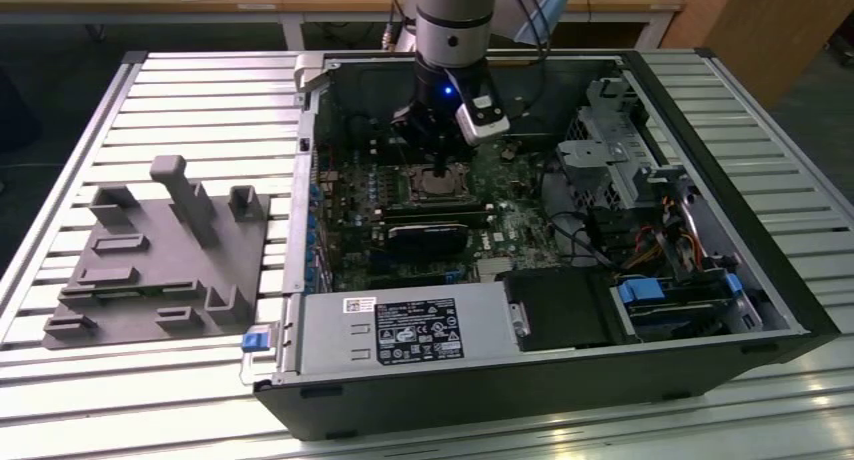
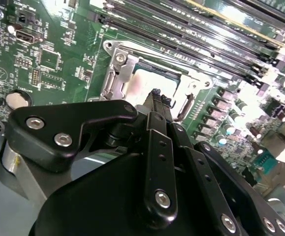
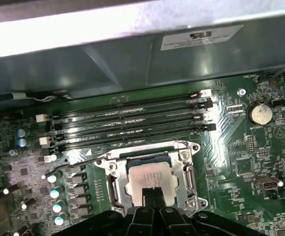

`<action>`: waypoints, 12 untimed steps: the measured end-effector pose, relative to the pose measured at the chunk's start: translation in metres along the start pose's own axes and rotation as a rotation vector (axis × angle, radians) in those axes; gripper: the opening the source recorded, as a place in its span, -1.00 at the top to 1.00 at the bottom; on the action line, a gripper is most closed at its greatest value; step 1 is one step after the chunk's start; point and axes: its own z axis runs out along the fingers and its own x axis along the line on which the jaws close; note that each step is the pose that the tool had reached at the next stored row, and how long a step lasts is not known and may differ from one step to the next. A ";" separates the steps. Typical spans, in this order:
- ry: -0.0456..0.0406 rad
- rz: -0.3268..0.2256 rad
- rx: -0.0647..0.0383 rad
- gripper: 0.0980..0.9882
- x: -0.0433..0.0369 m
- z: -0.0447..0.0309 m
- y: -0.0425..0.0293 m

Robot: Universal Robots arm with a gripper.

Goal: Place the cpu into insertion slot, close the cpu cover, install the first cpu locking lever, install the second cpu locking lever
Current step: 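Close the cpu cover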

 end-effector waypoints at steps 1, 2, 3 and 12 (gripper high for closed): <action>-0.0042 -0.001 -0.002 0.98 0.0000 0.0004 0.0000; -0.0087 -0.002 -0.003 0.98 0.0000 0.0007 0.0000; -0.0128 -0.004 -0.005 0.98 0.0000 0.0011 0.0000; -0.0151 -0.045 -0.007 0.98 0.0001 0.0019 0.0000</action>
